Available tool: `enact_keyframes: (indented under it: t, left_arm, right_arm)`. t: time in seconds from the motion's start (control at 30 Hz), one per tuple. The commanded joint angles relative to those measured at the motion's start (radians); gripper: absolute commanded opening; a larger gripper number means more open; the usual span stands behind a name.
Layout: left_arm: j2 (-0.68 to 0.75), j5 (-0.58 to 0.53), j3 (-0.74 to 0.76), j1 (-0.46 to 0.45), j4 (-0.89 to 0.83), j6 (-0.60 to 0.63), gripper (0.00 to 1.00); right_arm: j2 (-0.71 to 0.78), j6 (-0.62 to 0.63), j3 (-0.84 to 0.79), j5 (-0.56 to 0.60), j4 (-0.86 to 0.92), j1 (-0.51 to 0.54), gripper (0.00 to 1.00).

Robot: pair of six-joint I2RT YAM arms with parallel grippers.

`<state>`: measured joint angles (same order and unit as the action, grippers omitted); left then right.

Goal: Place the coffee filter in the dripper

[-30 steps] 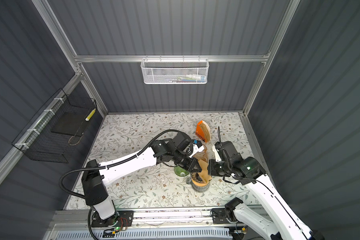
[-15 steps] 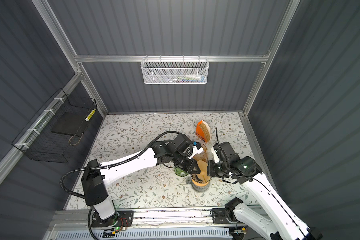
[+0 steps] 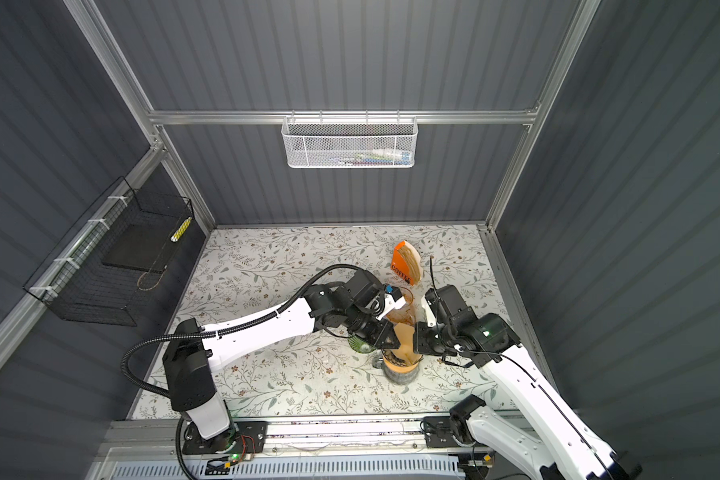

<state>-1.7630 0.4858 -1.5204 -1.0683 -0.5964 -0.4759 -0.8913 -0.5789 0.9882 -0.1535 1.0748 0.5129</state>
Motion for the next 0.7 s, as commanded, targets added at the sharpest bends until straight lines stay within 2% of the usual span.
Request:
enact_keyframes:
  t: [0.0,0.67]
  left_arm:
    - [0.027,-0.011,0.017,-0.003,0.008,0.000,0.16]
    - [0.036,-0.034,0.045,-0.002,0.021,-0.005,0.15]
  right_arm:
    - [-0.001,0.007,-0.016,0.003,-0.008,-0.001,0.10]
    - [-0.014,0.008,-0.055,-0.007,-0.038,-0.002,0.09]
